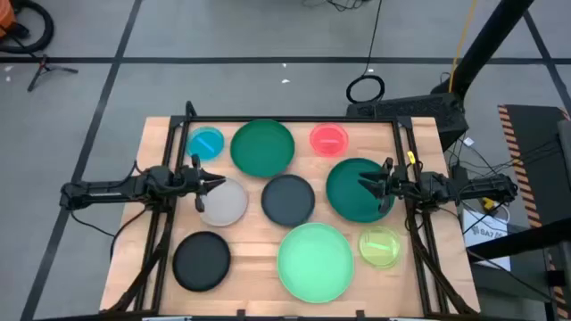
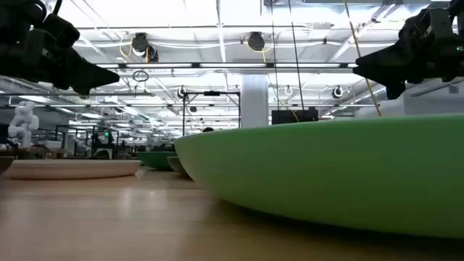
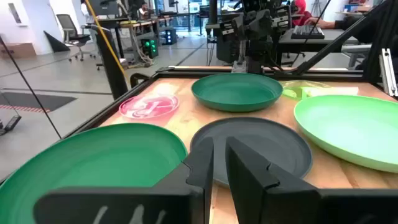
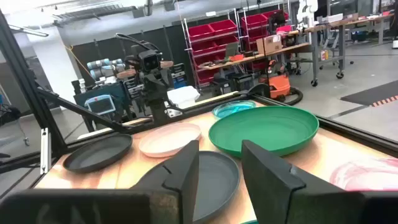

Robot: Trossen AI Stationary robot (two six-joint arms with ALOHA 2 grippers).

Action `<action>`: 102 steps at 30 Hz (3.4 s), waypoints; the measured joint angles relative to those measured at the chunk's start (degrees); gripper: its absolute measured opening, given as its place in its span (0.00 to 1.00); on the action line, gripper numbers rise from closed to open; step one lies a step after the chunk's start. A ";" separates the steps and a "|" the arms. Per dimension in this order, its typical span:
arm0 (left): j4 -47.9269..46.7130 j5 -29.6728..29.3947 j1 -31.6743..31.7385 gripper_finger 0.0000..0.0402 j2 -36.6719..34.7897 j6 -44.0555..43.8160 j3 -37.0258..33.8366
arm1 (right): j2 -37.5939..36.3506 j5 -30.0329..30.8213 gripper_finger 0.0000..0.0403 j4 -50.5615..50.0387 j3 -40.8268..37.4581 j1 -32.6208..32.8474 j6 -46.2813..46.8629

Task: Stack plastic plates

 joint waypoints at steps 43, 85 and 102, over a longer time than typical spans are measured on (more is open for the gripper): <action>-0.01 -0.02 -0.02 0.13 -0.02 0.01 -0.02 | 0.01 -0.01 0.29 -0.02 0.00 0.00 0.01; 31.60 -2.62 0.00 0.13 1.07 -7.78 0.02 | 25.20 4.60 0.29 0.27 21.23 -0.24 1.19; 32.42 -1.88 -1.35 0.13 1.09 -15.05 0.00 | 45.47 -0.98 0.29 -16.42 48.87 -0.25 4.87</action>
